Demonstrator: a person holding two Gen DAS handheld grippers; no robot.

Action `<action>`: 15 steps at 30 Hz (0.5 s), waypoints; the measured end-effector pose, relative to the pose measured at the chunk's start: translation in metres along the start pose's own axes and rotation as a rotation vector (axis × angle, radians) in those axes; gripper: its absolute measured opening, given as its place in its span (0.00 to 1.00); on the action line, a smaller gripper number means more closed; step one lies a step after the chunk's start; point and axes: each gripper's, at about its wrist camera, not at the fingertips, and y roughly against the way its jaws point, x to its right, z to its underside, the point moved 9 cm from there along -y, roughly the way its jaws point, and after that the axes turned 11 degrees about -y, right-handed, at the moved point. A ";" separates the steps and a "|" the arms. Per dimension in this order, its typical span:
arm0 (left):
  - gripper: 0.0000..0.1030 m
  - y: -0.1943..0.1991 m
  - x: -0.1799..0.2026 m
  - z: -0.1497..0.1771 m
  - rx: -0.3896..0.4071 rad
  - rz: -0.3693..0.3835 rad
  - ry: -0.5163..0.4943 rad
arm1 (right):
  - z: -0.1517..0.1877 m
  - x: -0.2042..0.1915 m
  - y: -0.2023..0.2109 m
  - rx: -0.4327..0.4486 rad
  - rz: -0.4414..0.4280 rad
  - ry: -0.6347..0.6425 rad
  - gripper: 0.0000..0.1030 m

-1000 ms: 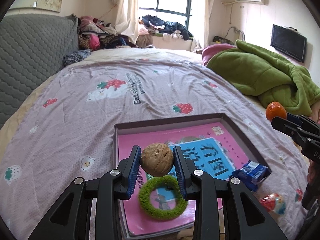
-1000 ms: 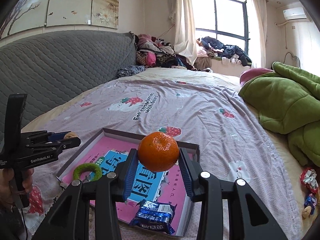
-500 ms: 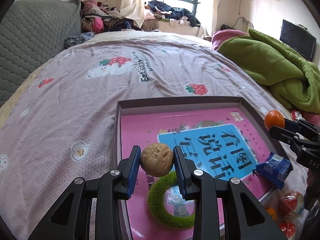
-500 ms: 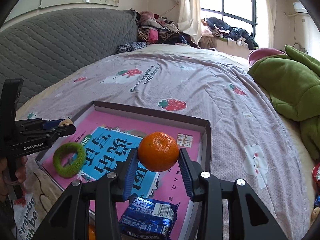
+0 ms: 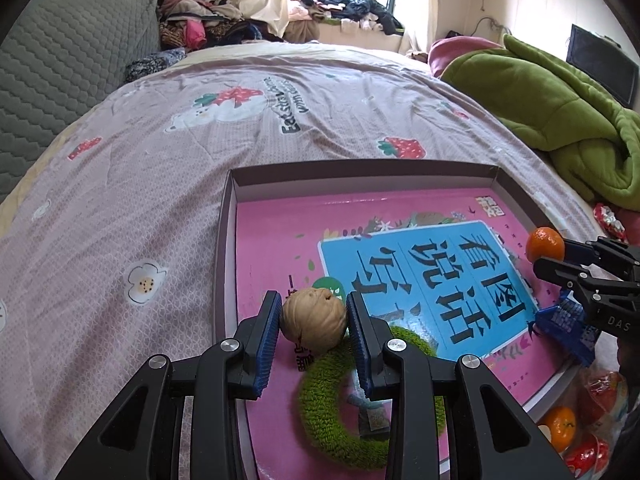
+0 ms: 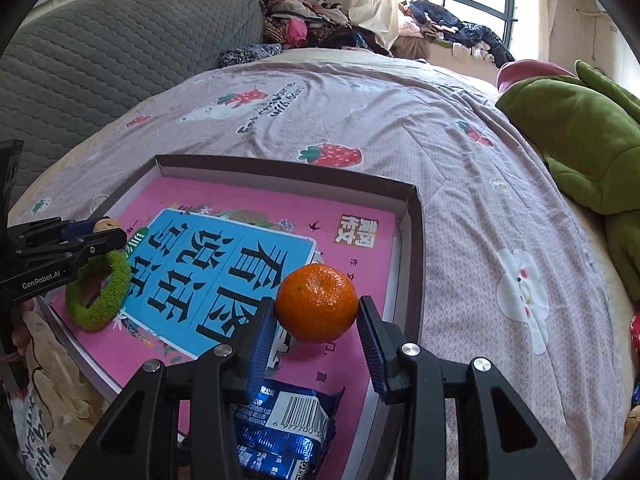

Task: Organize objects
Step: 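Open the right tool to drop the orange in the tray while the left tool releases the walnut there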

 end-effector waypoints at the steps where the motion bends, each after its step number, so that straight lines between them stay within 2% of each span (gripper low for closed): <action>1: 0.33 0.000 0.001 0.000 -0.002 -0.001 -0.004 | 0.001 0.000 -0.001 -0.005 0.002 0.000 0.41; 5: 0.33 0.001 0.002 0.001 -0.002 -0.004 -0.008 | 0.006 0.002 -0.008 -0.038 0.020 0.004 0.41; 15: 0.33 0.001 -0.001 0.001 -0.010 -0.002 0.005 | 0.005 0.001 -0.006 -0.035 0.027 -0.004 0.41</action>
